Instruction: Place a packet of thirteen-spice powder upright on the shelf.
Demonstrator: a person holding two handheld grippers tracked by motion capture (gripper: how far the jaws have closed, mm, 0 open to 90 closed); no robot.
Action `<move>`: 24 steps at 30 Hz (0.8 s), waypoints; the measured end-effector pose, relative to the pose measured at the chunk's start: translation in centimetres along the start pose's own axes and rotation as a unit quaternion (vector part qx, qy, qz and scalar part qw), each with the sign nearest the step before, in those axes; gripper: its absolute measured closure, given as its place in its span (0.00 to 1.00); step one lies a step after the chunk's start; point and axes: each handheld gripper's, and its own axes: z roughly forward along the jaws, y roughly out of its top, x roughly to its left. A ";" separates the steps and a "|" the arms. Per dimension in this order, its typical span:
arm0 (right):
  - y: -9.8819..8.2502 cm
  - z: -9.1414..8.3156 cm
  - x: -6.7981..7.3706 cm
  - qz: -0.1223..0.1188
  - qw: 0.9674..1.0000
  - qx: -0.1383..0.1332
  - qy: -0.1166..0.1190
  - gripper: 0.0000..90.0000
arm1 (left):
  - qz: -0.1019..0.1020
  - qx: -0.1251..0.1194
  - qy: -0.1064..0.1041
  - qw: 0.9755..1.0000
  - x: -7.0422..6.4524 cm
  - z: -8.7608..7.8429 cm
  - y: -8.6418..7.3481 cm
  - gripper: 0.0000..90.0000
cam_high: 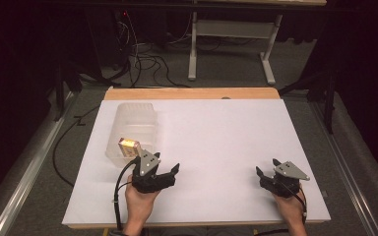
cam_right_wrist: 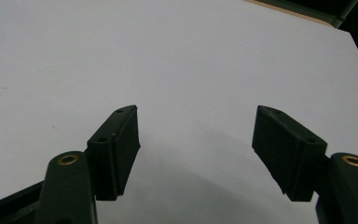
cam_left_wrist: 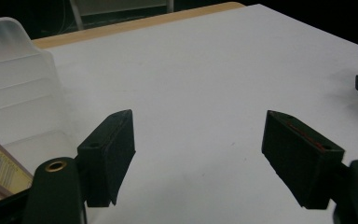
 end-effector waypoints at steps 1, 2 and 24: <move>0.0 0.0 0.0 -0.002 1.000 -0.001 -0.001 0.36 | 0.001 0.001 -0.001 1.000 0.0 0.1 0.0 0.29; 0.0 0.0 0.0 -0.003 1.000 -0.001 -0.003 0.36 | 0.000 0.001 -0.001 1.000 -0.1 0.2 0.0 0.29; 0.0 0.1 0.1 -0.008 1.000 0.002 -0.003 0.36 | 0.008 0.014 -0.030 0.999 -1.9 2.8 0.2 0.30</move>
